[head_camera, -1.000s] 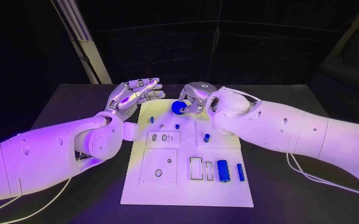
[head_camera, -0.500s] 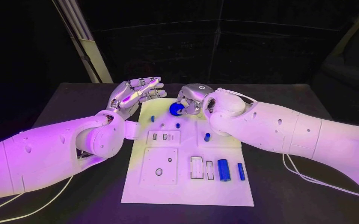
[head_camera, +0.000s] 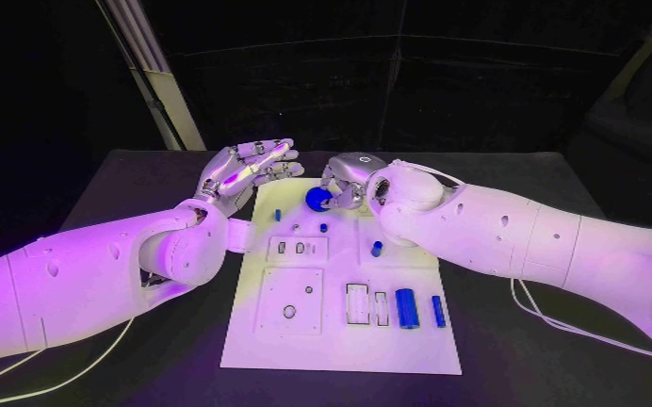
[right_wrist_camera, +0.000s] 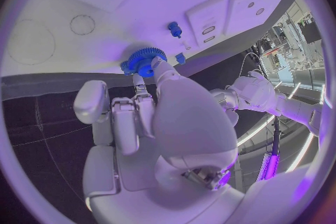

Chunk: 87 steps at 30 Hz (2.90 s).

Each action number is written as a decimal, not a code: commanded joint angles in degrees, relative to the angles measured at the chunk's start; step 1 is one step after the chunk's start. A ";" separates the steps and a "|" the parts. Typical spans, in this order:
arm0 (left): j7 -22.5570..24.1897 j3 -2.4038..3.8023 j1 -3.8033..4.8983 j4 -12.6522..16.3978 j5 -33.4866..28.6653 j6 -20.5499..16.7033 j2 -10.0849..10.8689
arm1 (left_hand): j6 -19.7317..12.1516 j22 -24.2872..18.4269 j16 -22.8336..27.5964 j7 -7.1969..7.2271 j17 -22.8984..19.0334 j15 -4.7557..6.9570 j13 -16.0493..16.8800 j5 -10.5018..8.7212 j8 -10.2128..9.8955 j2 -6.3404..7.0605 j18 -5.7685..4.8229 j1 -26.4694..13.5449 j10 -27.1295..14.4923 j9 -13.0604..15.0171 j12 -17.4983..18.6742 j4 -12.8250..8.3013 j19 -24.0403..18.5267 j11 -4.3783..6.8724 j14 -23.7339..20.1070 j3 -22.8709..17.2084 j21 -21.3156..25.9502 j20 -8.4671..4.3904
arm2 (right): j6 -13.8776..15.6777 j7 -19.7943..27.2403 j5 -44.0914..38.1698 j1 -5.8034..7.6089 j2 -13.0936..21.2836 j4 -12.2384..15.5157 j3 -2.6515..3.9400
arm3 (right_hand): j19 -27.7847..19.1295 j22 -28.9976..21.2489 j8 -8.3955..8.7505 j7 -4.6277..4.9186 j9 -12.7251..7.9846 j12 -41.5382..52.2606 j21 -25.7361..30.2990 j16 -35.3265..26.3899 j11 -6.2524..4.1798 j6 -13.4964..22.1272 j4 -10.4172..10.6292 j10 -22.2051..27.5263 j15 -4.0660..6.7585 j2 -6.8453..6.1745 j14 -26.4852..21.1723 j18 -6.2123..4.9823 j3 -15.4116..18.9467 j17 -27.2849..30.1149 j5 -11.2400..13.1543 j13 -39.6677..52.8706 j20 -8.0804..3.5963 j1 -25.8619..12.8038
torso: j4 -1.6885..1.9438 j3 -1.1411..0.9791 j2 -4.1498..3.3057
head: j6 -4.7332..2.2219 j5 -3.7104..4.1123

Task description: Assemble the parts on the task board

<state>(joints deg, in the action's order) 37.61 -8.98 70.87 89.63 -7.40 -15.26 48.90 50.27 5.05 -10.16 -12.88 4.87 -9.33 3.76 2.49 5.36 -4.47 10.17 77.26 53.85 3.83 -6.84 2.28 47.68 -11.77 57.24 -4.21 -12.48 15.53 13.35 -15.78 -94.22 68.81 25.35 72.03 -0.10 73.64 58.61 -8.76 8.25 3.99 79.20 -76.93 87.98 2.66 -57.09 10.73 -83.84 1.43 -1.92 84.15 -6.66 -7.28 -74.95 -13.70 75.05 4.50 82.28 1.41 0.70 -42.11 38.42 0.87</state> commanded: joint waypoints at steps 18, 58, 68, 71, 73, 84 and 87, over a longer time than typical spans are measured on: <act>-0.49 0.05 0.10 0.01 0.09 1.36 -0.08 | 0.17 -0.10 0.47 -2.36 -0.12 0.04 -0.10 0.23 -0.35 -0.12 0.25 -0.72 0.11 -0.10 0.28 -0.22 0.33 -0.22 0.28 0.08 0.36 0.01 | -0.87 0.22 -0.29 0.07 -0.57 -0.43 -0.15 | 0.01 -0.41 4.34 0.86 -0.01 -1.55 -0.02 0.37 1.39 4.11 3.35 0.05 -1.23 -1.25 4.84 0.63 3.10 -10.21 6.49 3.84 1.42 -7.03 | 0.00 0.00 -0.01 | 0.01 -0.09; -0.75 0.05 0.12 -0.42 0.09 1.51 -0.10 | 0.11 -0.15 0.56 -2.38 -0.15 0.01 -0.11 0.23 -0.41 -0.09 0.24 -0.78 0.04 -0.10 0.36 -0.25 0.34 -0.24 0.22 0.06 0.42 0.02 | -2.20 2.11 4.96 0.07 0.05 -1.03 -0.18 | 0.59 0.77 4.90 0.73 -0.03 -0.62 -0.66 0.91 1.37 6.45 5.21 -0.27 -1.27 2.55 5.15 0.83 8.24 -11.75 -1.44 4.92 1.52 -10.38 | -0.05 -0.05 0.00 | 0.19 0.02; -0.68 0.05 0.12 -0.58 0.09 1.39 -0.01 | 0.11 -0.15 0.56 -2.38 -0.15 0.01 -0.11 0.23 -0.41 -0.09 0.24 -0.78 0.04 -0.10 0.36 -0.25 0.34 -0.24 0.22 0.06 0.42 0.02 | -2.17 2.50 4.64 0.07 1.51 0.38 -0.18 | 0.58 0.81 4.47 0.58 0.17 -0.59 -0.71 0.91 1.24 4.66 5.13 -0.30 -1.12 2.94 5.15 0.83 8.96 -11.76 -1.60 4.99 1.39 -9.77 | -0.09 -0.03 -0.01 | 0.36 0.05; -0.68 0.05 0.12 -0.57 0.09 1.36 0.03 | 0.11 -0.15 0.56 -2.38 -0.15 0.01 -0.11 0.23 -0.41 -0.09 0.24 -0.78 0.04 -0.10 0.36 -0.25 0.34 -0.24 0.22 0.06 0.42 0.02 | -2.13 2.44 4.56 0.07 2.20 0.67 -0.18 | 0.58 0.82 4.44 0.56 0.18 -0.61 -0.72 0.91 1.23 4.47 5.13 -0.30 -1.10 2.94 5.14 0.83 9.08 -11.74 -1.52 4.98 1.38 -9.72 | -0.06 -0.04 -0.01 | 0.35 0.03; -0.69 0.05 0.12 -0.58 0.09 1.35 0.06 | 0.11 -0.15 0.56 -2.38 -0.15 0.01 -0.11 0.23 -0.41 -0.09 0.24 -0.78 0.04 -0.10 0.36 -0.25 0.34 -0.24 0.22 0.06 0.42 0.02 | -1.70 2.39 4.49 0.07 2.66 0.82 -0.18 | 0.58 0.82 4.44 0.56 0.18 -0.61 -0.72 0.91 1.23 4.47 5.13 -0.30 -1.10 2.94 5.14 0.83 9.08 -11.74 -1.52 4.98 1.38 -9.72 | -0.08 -0.07 0.00 | 0.34 0.03; -0.67 0.05 0.12 -0.59 0.09 1.29 0.33 | 0.11 -0.15 0.56 -2.38 -0.15 0.01 -0.11 0.23 -0.41 -0.09 0.24 -0.78 0.04 -0.10 0.36 -0.25 0.34 -0.24 0.22 0.06 0.42 0.02 | 5.18 3.80 5.00 0.05 7.07 3.61 -0.20 | 0.55 0.80 4.77 0.62 0.05 -0.71 -0.72 0.87 1.24 3.84 4.56 -0.28 -1.07 2.93 5.12 0.84 9.75 -11.65 -3.34 4.95 1.32 -8.41 | -0.16 -0.06 0.07 | 0.15 0.11; -0.65 0.05 0.12 -0.59 0.09 1.27 0.41 | 0.11 -0.15 0.56 -2.38 -0.15 0.01 -0.11 0.23 -0.41 -0.09 0.24 -0.78 0.04 -0.10 0.36 -0.25 0.34 -0.24 0.22 0.06 0.42 0.02 | 7.06 7.14 8.23 0.04 9.38 4.99 -0.21 | -0.31 -0.72 4.89 0.68 0.00 -1.93 -0.04 0.40 1.24 3.65 3.33 0.43 -1.09 2.61 4.82 0.56 9.69 -10.37 -4.07 3.97 1.33 -6.40 | -0.16 -0.03 0.12 | 0.04 0.21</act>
<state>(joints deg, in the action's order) 36.66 -8.98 70.89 88.99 -7.40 -14.53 49.25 50.26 4.97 -9.76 -12.88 4.76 -9.32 3.74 2.49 5.15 -4.69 10.17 77.03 53.85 3.80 -6.85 2.28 47.67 -11.77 57.24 -4.21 -12.25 15.54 15.49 -12.65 -89.04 68.76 33.95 76.37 -0.32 73.75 58.40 -3.99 9.02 4.08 77.68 -77.26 88.53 3.98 -53.01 14.44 -83.71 0.51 0.73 84.04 -6.67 2.44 -74.91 -17.51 75.06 5.91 75.37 1.30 0.64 -42.07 38.55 1.00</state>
